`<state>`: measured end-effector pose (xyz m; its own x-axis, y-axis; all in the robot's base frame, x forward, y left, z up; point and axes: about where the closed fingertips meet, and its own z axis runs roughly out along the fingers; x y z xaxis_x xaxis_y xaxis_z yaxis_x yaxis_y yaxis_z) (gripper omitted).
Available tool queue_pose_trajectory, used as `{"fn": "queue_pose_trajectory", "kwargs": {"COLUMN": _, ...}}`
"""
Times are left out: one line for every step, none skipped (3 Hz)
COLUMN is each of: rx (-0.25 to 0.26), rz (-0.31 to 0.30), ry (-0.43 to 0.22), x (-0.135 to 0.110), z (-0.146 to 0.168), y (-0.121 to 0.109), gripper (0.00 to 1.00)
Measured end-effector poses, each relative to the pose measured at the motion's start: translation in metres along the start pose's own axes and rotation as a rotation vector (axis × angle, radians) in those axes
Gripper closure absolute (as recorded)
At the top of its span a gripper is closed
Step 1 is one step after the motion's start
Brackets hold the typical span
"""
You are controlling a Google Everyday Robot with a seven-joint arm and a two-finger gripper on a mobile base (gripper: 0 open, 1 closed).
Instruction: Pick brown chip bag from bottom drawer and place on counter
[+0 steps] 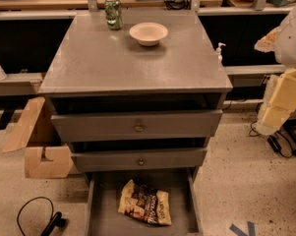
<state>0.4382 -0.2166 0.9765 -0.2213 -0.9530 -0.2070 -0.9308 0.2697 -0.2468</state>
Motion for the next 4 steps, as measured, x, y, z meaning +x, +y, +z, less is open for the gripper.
{"fn": "queue_pose_trajectory", "kwargs": {"rx": 0.0, "rz": 0.0, "ry": 0.0, "x": 0.0, "z": 0.0, "y": 0.0, "gripper": 0.0}}
{"fn": "queue_pose_trajectory", "kwargs": {"rx": -0.005, "rz": 0.004, "ry": -0.031, "x": -0.002, "z": 0.023, "y": 0.002, "gripper": 0.0}}
{"fn": "queue_pose_trajectory", "kwargs": {"rx": -0.05, "rz": 0.014, "ry": -0.113, "x": 0.009, "z": 0.104, "y": 0.028, "gripper": 0.0}}
{"fn": "queue_pose_trajectory", "kwargs": {"rx": -0.071, "rz": 0.001, "ry": -0.166, "x": 0.022, "z": 0.178, "y": 0.052, "gripper": 0.0}}
